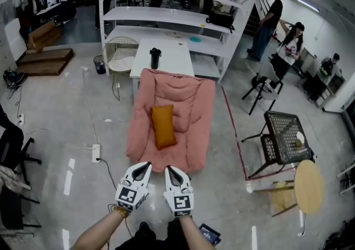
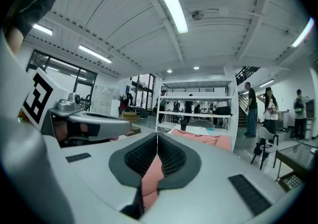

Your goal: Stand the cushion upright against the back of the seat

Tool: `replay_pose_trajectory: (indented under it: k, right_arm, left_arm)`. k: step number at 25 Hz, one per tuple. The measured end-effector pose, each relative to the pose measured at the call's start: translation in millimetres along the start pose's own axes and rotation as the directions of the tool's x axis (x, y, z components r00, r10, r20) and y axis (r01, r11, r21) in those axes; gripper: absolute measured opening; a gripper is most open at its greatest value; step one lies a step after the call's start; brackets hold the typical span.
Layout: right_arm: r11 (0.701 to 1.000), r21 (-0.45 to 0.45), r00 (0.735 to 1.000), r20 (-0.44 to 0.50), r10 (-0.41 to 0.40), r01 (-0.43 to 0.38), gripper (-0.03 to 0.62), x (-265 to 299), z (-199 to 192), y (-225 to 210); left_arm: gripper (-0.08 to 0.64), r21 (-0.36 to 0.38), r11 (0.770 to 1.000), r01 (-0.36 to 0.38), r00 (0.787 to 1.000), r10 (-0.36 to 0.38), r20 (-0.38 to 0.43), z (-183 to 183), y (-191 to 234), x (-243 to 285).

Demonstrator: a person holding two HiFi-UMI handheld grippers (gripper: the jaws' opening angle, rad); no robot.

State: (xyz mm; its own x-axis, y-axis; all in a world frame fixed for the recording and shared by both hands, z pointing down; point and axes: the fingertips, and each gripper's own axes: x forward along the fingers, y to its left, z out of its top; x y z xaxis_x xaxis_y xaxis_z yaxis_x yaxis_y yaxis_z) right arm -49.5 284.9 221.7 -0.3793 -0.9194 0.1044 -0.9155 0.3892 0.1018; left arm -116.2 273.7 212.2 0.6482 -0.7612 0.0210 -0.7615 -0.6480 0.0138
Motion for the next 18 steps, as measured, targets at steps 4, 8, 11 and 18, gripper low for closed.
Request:
replay_pose_trajectory:
  k: [4, 8, 11, 18]
  right_arm:
    - [1.0, 0.004, 1.0, -0.006, -0.029, 0.029, 0.017, 14.5, -9.0, -10.7]
    - [0.999, 0.038, 1.0, 0.0, -0.029, 0.029, 0.015, 37.8, -8.1, -29.7]
    - [0.998, 0.059, 1.0, 0.012, -0.02, 0.019, 0.017, 51.5, -9.5, -56.9]
    - [0.994, 0.107, 1.0, 0.0, -0.005, 0.005, 0.017, 73.0, -26.5, -116.3]
  left_arm:
    - [0.014, 0.004, 1.0, -0.01, 1.0, 0.01, -0.009, -2.2, 6.7, 15.6]
    - [0.014, 0.022, 0.999, -0.042, 0.999, 0.043, -0.033, -3.2, 16.3, 42.7]
    - [0.014, 0.041, 0.997, -0.061, 0.996, 0.063, -0.056, -6.2, 12.0, 71.6]
    - [0.014, 0.08, 0.989, -0.126, 0.987, 0.133, -0.086, -17.3, 2.0, 135.5]
